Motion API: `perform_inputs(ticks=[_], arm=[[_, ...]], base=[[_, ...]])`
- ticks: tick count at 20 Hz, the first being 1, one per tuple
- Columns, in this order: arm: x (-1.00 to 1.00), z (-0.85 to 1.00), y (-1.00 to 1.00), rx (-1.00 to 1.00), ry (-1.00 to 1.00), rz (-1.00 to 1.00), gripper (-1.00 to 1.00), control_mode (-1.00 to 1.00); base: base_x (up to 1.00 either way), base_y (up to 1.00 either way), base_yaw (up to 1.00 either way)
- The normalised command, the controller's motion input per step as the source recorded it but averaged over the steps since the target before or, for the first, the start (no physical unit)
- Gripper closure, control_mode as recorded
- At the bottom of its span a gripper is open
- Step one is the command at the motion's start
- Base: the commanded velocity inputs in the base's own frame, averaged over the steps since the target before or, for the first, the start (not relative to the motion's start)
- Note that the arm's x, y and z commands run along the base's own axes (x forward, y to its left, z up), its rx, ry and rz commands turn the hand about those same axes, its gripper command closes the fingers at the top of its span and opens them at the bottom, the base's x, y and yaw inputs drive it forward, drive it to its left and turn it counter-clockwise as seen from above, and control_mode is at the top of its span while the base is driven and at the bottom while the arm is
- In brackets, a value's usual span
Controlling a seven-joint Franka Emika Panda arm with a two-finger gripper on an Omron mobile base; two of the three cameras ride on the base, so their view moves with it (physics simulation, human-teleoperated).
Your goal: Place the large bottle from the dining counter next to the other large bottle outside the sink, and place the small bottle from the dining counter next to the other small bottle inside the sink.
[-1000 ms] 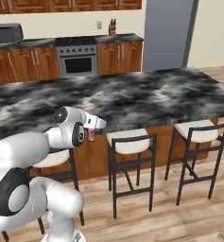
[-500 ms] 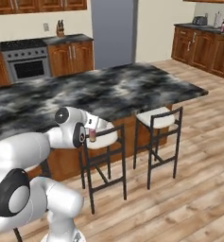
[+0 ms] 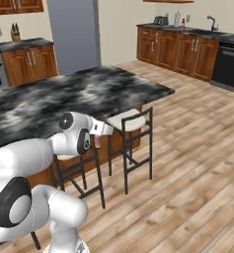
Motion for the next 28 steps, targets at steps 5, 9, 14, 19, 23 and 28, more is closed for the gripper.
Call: perform_inputs(ticks=[5,9,14,19,23,28], arm=[[0.0,0.0,0.0,0.0,0.0,0.0,1.0,1.0],[0.0,0.0,0.0,0.0,0.0,0.0,1.0,1.0],[0.0,0.0,0.0,0.0,0.0,0.0,1.0,1.0],[0.0,0.0,0.0,0.0,0.0,0.0,1.0,1.0],[0.0,0.0,0.0,0.0,0.0,0.0,1.0,1.0],[0.0,0.0,0.0,0.0,0.0,0.0,1.0,1.0]], base=[[0.63,-0.65,-0.31],[0.69,-0.59,-0.27],[0.72,-0.54,-0.25],[0.72,-0.46,-0.23],[0.87,-0.39,-0.22],[0.95,-0.31,-0.2]])
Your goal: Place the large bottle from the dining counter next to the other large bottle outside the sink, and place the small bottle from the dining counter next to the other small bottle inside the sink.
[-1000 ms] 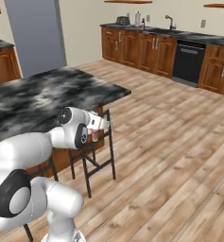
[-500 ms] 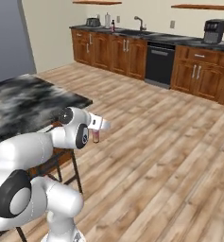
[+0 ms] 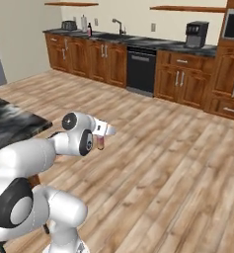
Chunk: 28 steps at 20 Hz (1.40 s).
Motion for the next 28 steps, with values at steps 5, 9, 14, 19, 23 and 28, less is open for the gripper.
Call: perform_inputs(ticks=[5,9,14,19,23,28], arm=[[0.0,0.0,0.0,0.0,0.0,0.0,1.0,1.0],[0.0,0.0,0.0,0.0,0.0,0.0,1.0,1.0],[0.0,0.0,0.0,0.0,0.0,0.0,1.0,1.0],[0.0,0.0,0.0,0.0,0.0,0.0,1.0,1.0],[0.0,0.0,0.0,0.0,0.0,0.0,1.0,1.0],[0.0,0.0,0.0,0.0,0.0,0.0,1.0,1.0]], base=[[0.93,-0.23,-0.19],[0.97,-0.08,-0.18],[1.0,0.0,-0.14],[1.0,0.08,-0.1],[1.0,0.28,-0.07],[1.0,0.48,-0.06]])
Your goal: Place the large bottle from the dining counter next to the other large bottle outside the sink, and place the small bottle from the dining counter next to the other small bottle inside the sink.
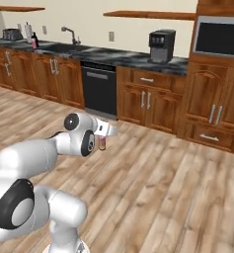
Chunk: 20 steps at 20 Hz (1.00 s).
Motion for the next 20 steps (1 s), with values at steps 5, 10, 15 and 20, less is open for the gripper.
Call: perform_inputs(ticks=[5,10,15,20], arm=[[0.0,0.0,0.0,0.0,0.0,0.0,1.0,1.0],[0.0,0.0,0.0,0.0,0.0,0.0,1.0,1.0],[0.0,0.0,0.0,0.0,0.0,0.0,1.0,1.0],[0.0,0.0,0.0,0.0,0.0,0.0,1.0,1.0]], base=[[0.95,0.68,-0.06],[0.95,0.64,-0.05],[1.0,0.64,-0.05],[1.0,0.67,-0.04]])
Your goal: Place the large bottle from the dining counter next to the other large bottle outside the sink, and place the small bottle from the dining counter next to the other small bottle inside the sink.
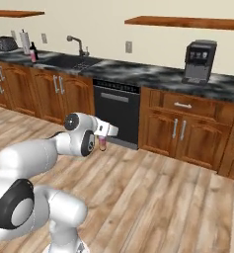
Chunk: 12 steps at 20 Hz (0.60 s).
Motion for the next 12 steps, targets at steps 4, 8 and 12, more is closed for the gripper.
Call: perform_inputs(ticks=[4,8,12], arm=[[0.0,0.0,0.0,0.0,0.0,0.0,1.0,1.0],[0.0,0.0,0.0,0.0,0.0,0.0,1.0,1.0],[0.0,0.0,0.0,0.0,0.0,0.0,1.0,1.0]], base=[[0.96,0.71,-0.05],[0.96,0.72,-0.05],[0.94,0.72,-0.05]])
